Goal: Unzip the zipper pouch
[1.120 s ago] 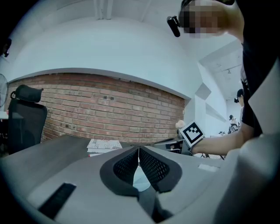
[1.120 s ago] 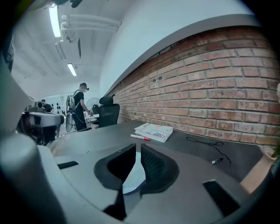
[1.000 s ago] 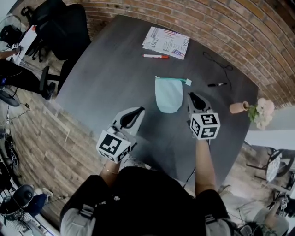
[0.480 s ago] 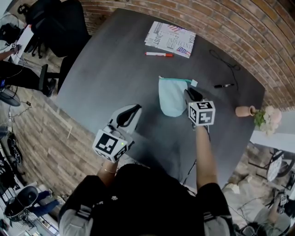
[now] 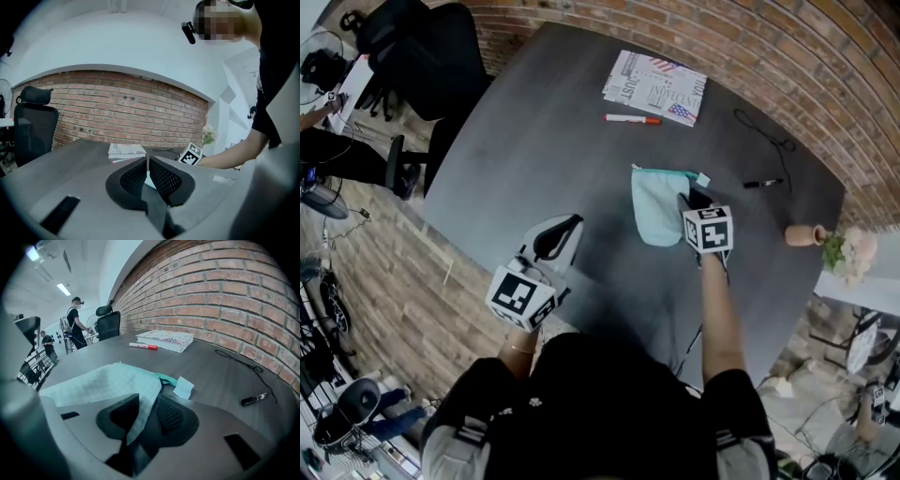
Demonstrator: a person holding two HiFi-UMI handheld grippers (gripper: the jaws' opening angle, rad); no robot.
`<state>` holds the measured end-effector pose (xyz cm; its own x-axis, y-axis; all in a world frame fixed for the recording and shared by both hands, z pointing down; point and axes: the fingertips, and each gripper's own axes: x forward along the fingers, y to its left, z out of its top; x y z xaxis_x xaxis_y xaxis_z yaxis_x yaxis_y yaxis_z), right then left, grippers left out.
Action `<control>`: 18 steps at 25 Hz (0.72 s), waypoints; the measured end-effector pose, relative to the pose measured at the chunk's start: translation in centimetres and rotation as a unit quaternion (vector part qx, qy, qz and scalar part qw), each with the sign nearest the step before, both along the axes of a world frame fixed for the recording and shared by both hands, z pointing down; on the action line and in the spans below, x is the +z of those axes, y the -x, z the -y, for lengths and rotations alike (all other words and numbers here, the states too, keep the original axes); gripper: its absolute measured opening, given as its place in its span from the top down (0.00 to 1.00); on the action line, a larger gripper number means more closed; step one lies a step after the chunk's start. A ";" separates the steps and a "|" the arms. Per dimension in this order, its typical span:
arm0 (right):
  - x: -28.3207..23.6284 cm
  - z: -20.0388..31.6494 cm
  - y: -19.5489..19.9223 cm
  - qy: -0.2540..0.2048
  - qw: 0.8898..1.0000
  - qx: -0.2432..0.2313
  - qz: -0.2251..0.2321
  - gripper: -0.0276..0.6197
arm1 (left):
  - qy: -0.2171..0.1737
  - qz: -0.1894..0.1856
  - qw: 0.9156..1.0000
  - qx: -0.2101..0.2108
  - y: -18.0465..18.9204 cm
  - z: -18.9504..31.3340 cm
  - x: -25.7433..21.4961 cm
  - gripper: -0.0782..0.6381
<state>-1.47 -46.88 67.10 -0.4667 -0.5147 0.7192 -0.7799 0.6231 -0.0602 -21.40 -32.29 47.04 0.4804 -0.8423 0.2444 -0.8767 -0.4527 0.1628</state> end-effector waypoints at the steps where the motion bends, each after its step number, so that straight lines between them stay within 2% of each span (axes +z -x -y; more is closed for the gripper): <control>1: 0.2 -0.2 0.0 0.003 1.000 -0.001 -0.004 0.77 | 0.000 0.001 1.000 0.000 0.2 0.0 -0.1 0.88; 3: 0.5 -0.4 0.1 0.006 1.000 -0.008 -0.011 0.78 | -0.002 0.002 1.000 0.000 0.4 0.1 -0.2 0.88; 7: 0.8 -1.2 0.9 0.001 0.999 -0.030 -0.028 0.93 | -0.008 0.002 1.000 0.001 0.5 -0.1 -0.6 0.88; 12: -0.3 -1.5 1.3 -0.050 0.996 -0.045 -0.065 0.94 | -0.018 0.006 1.000 -0.003 1.3 -0.8 -1.5 0.88; 18: -4.9 -2.5 0.9 -0.102 0.993 -0.036 -0.053 0.94 | -0.025 0.003 1.000 0.000 1.8 -1.8 -2.0 0.88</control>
<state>-2.38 -44.38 62.16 -0.4347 -0.6224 0.6508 -0.7280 0.6683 0.1529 -23.20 -30.53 45.07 0.4786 -0.8536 0.2057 -0.8778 -0.4597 0.1348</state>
